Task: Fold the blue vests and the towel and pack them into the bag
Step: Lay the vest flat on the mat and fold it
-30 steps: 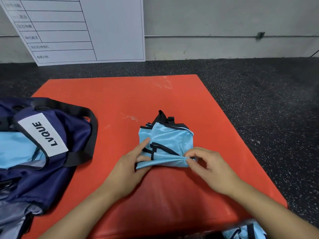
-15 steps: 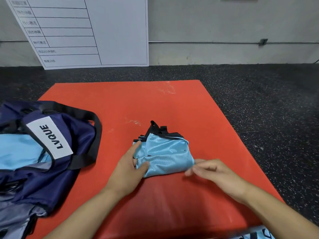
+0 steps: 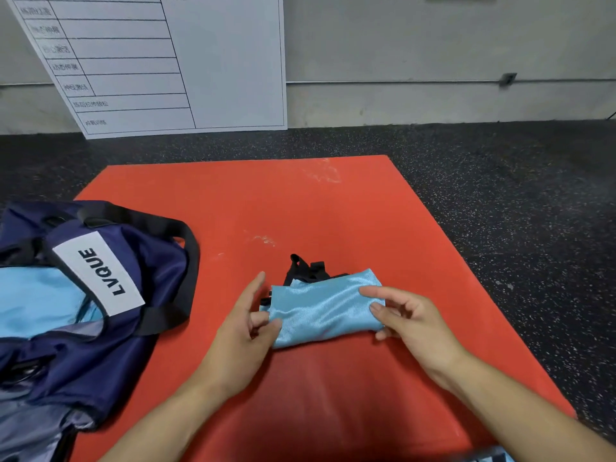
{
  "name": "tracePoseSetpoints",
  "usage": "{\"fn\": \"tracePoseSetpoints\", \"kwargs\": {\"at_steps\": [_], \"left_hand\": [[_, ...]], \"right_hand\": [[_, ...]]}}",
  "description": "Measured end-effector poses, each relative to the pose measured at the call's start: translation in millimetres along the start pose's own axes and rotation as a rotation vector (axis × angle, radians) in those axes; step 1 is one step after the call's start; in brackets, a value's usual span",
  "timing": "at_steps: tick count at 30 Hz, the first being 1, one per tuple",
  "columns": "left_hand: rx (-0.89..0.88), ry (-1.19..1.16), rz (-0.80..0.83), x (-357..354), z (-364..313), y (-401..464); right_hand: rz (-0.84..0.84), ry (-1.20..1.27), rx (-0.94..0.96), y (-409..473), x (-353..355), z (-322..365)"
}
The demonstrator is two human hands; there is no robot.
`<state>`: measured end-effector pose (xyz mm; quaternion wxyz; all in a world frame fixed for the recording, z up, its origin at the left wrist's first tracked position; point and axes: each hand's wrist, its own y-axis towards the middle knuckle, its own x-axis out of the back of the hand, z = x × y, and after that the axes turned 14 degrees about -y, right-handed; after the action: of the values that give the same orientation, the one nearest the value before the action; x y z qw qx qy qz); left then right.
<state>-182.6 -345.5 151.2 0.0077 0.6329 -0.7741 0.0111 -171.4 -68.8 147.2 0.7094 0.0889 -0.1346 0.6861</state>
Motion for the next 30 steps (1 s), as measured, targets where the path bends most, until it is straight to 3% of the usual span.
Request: {"fn": "tracePoseSetpoints", "kwargs": {"at_steps": [4, 9, 12, 14, 15, 19, 22, 25, 30], "left_hand": [[0.002, 0.022, -0.082, 0.6, 3.7, 5.1], [0.010, 0.308, -0.200, -3.9, 8.0, -3.0], [-0.269, 0.586, -0.229, -2.0, 10.1, -7.0], [-0.506, 0.757, -0.087, -4.0, 14.7, -9.4], [-0.540, 0.781, -0.006, -5.9, 18.6, -10.1], [-0.314, 0.711, 0.047, -9.1, 35.1, -6.7], [-0.247, 0.678, 0.032, -4.5, 38.7, -2.3], [-0.189, 0.646, -0.004, -3.8, 34.8, -1.2], [-0.004, 0.618, -0.022, 8.0, 20.0, 2.3]], "right_hand": [[-0.011, -0.120, 0.027, 2.8, -5.7, -1.4], [-0.008, -0.420, 0.168, 8.2, -15.9, -5.8], [-0.038, -0.563, 0.213, 14.3, -19.7, -7.2], [-0.038, -0.613, 0.220, 15.9, -22.9, -6.8], [-0.034, -0.628, 0.225, 15.1, -24.5, -5.1], [-0.200, -0.977, 0.423, 5.2, -21.9, 6.4], [-0.074, -1.149, 0.658, -2.0, -30.9, 12.2], [0.035, -1.168, 0.602, -3.9, -42.4, -0.6], [-0.130, -1.080, 0.379, 7.8, -22.6, -11.6]]}}
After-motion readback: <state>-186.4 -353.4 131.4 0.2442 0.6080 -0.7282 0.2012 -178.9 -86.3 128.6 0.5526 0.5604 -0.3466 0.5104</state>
